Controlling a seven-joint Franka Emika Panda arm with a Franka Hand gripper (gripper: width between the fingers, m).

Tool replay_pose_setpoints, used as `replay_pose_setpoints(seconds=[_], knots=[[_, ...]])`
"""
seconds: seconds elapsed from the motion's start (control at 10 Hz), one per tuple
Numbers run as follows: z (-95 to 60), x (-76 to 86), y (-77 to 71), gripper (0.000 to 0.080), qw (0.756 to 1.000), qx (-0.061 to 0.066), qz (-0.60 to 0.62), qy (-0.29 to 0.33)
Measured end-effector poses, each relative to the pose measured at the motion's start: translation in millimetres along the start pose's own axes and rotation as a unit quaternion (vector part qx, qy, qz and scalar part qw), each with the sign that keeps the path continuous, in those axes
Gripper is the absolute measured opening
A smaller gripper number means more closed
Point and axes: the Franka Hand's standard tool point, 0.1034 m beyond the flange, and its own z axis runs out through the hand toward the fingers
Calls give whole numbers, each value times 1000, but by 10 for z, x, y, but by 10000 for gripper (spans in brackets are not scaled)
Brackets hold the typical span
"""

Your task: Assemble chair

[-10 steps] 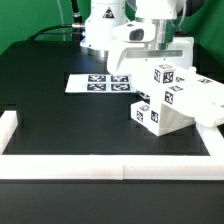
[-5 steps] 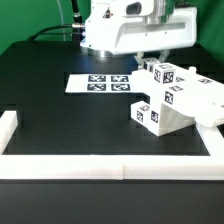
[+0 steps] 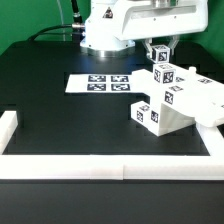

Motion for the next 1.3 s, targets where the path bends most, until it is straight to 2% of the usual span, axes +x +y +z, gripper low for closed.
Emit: replay_pose_setpoints(seconds=[0.1, 0.3, 0.4, 0.5, 1.0, 1.3], knots=[[-16, 15, 2, 271, 1000, 3, 1, -6], [-213, 377, 4, 271, 1000, 12, 7, -10], [-295, 582, -8, 271, 1000, 15, 7, -10], [-328, 705, -18, 271, 1000, 14, 16, -7], [-295, 708, -19, 271, 1000, 14, 22, -10], [-316, 989, 102, 271, 1000, 10, 24, -5]])
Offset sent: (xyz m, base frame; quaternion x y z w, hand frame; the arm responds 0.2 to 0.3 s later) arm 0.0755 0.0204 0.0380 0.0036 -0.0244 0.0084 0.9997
